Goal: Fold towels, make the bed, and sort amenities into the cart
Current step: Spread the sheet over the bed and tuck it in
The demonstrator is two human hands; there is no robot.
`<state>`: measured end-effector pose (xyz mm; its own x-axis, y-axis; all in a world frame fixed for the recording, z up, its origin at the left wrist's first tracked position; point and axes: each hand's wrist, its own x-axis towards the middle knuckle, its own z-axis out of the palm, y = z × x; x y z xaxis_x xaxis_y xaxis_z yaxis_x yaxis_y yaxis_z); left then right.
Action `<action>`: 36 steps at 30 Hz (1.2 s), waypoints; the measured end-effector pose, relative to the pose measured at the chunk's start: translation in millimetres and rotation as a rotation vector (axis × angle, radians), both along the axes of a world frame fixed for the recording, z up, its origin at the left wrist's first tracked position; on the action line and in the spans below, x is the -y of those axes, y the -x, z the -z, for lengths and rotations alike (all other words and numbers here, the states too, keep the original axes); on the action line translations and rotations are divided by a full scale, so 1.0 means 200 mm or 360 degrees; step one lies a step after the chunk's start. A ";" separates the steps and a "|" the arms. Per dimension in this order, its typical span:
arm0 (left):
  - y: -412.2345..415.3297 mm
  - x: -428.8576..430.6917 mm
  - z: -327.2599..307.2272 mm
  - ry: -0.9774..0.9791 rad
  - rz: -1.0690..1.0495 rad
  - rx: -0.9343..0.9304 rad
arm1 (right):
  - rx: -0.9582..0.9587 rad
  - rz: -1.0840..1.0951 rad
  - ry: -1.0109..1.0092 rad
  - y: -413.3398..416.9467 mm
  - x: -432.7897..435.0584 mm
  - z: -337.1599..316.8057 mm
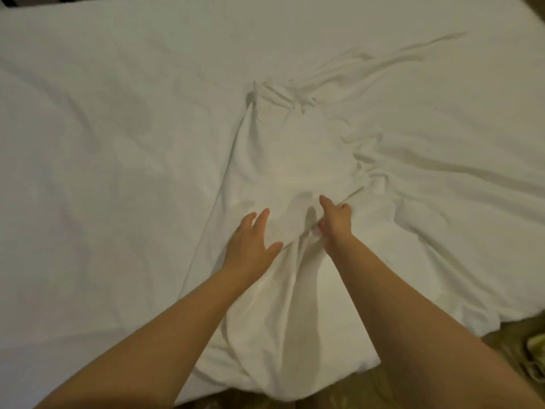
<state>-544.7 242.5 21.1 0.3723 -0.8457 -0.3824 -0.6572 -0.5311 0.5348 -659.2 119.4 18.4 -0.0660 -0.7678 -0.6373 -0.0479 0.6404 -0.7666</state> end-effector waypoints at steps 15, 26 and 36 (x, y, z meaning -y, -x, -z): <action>-0.15 0.69 -0.35 0.0562 -0.1015 -0.0095 | 0.0649 -0.0593 0.0015 -0.48 0.49 -0.45; -0.82 0.72 -0.46 0.0666 -0.1450 -0.0536 | 0.0582 -0.0609 0.0342 -1.37 0.53 -0.68; -2.02 0.63 -0.42 0.0667 -0.1420 -0.0440 | 0.0492 -0.0632 0.0468 -2.65 0.48 -0.64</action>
<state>-141.5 116.1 104.4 0.8752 -0.3888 -0.2878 0.0607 -0.5020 0.8627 -129.8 23.5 145.7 0.4180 -0.8435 -0.3372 0.0135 0.3769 -0.9261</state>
